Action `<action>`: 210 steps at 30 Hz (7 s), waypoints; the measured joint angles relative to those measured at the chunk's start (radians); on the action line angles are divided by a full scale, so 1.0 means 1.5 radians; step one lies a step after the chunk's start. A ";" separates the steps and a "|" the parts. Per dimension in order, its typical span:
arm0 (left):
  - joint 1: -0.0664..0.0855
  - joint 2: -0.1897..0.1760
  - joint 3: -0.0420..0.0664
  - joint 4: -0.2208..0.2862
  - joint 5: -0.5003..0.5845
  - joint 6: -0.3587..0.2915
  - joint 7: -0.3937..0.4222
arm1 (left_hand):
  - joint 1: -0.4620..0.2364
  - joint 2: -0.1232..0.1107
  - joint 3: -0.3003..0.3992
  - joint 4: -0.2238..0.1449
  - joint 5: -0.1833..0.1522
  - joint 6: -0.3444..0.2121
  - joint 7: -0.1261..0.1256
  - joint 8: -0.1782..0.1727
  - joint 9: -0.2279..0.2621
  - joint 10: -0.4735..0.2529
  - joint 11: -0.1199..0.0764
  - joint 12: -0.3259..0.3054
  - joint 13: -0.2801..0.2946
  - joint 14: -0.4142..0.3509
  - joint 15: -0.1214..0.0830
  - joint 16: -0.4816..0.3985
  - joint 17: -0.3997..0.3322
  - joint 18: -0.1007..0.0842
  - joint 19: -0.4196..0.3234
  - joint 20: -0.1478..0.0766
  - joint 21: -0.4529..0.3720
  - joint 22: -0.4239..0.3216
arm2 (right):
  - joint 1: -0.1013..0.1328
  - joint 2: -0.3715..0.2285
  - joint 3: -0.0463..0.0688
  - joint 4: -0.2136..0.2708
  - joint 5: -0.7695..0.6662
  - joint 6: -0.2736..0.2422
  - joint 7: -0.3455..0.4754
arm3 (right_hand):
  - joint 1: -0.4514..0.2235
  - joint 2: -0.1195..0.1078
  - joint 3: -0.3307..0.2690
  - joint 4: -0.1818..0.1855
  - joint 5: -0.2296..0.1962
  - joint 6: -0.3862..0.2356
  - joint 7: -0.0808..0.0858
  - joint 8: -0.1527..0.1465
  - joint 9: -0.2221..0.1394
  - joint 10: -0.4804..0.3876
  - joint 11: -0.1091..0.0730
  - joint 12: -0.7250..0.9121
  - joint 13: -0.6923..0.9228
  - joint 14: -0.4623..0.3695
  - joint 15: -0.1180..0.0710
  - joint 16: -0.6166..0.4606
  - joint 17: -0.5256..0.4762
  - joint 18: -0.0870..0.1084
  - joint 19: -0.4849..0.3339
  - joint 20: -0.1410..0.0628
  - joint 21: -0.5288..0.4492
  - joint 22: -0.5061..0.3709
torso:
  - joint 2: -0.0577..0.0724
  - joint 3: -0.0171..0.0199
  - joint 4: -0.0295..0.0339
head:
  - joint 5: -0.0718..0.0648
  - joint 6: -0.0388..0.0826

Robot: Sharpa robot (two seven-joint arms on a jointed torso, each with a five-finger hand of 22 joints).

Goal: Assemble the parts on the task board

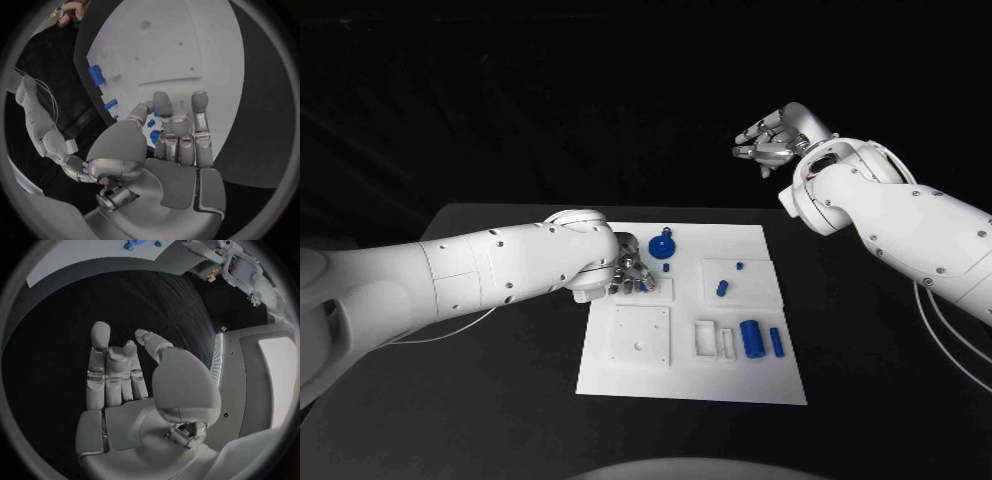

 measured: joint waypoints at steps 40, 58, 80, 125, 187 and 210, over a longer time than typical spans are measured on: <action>0.025 0.025 0.000 -0.044 0.062 0.102 -0.017 | 0.000 0.000 -0.001 -0.001 0.001 0.001 -0.001 0.003 0.000 0.000 0.000 0.003 0.004 0.003 -0.001 0.000 0.007 0.000 -0.002 0.002 0.005 0.000 | -0.009 0.005 0.000 -0.007 0.000 0.008 0.000 | 0.000 0.000 0.008 -0.008 0.008 0.000 0.000 0.000 0.000 -0.002 0.002 0.000 -0.001 -0.003 -0.002 0.000 0.000 0.000 0.000 0.000 0.000 0.001 | 0.001 0.0000 0.0000 | 0.000 -0.005; 0.031 0.056 0.000 -0.094 0.088 0.170 -0.028 | 0.000 0.000 -0.001 -0.001 -0.001 0.001 -0.001 0.002 0.004 0.001 0.001 0.002 0.007 0.003 -0.001 0.000 0.007 0.000 -0.005 0.005 0.008 0.000 | -0.010 0.009 -0.001 -0.009 0.000 0.013 -0.001 | -0.002 0.002 0.011 -0.011 0.010 0.000 0.000 0.000 0.000 -0.002 0.002 0.000 -0.001 -0.002 -0.002 0.000 0.000 0.000 0.000 0.000 0.000 0.002 | 0.000 0.0001 0.0004 | 0.000 -0.009; 0.031 0.074 -0.001 -0.115 0.080 0.176 -0.029 | 0.000 0.000 -0.001 -0.001 0.001 0.001 -0.001 0.004 0.004 0.000 0.000 0.005 0.011 0.004 0.001 0.000 0.008 0.000 -0.005 0.005 0.010 0.000 | -0.011 0.011 -0.001 -0.007 0.000 0.015 -0.001 | -0.002 0.002 0.014 -0.014 0.013 -0.002 0.002 0.000 0.000 -0.002 0.002 0.000 -0.001 -0.002 -0.002 0.000 0.000 0.000 0.000 0.000 0.000 0.004 | 0.000 -0.0001 0.0008 | -0.001 -0.012; 0.022 0.086 0.000 -0.132 0.067 0.180 -0.032 | 0.000 0.000 -0.002 -0.002 -0.004 0.002 -0.002 0.011 0.007 0.001 0.001 0.005 0.013 0.004 0.001 0.000 0.005 0.000 -0.005 0.005 0.013 0.000 | -0.012 0.010 -0.001 -0.006 -0.006 0.016 -0.001 | -0.002 0.002 0.018 -0.018 0.017 -0.002 0.002 0.000 0.000 -0.005 0.000 0.000 -0.002 -0.002 -0.002 0.000 0.000 0.000 0.000 0.000 0.000 0.006 | 0.000 -0.0001 0.0008 | -0.001 -0.015; 0.007 0.099 0.005 -0.169 0.061 0.177 -0.031 | 0.039 -0.040 -0.077 0.109 -0.252 0.067 -0.064 0.018 0.015 -0.002 -0.002 0.014 0.003 -0.001 0.003 0.000 -0.004 0.000 -0.002 0.012 -0.008 0.000 | -0.017 0.005 -0.001 0.007 -0.010 0.018 -0.002 | -0.005 0.005 0.023 -0.023 0.031 -0.001 0.001 0.000 0.000 -0.005 0.000 0.000 -0.004 -0.002 -0.002 -0.003 -0.001 0.000 0.000 0.000 -0.002 0.010 | -0.001 0.0004 0.0010 | -0.007 -0.018; 0.004 0.071 0.006 -0.137 0.045 0.163 -0.032 | 0.031 -0.162 -0.050 0.290 -0.445 0.082 -0.060 0.023 0.024 -0.002 -0.002 0.018 -0.004 -0.001 0.003 0.000 -0.005 0.000 0.003 0.012 -0.010 0.000 | -0.022 0.003 -0.001 0.005 -0.011 0.018 -0.002 | -0.004 0.005 0.016 -0.025 0.035 -0.001 0.001 0.000 0.000 -0.005 0.000 0.000 -0.005 -0.002 -0.002 -0.003 -0.001 0.000 0.000 0.000 -0.005 0.011 | -0.001 -0.0004 0.0020 | -0.005 -0.016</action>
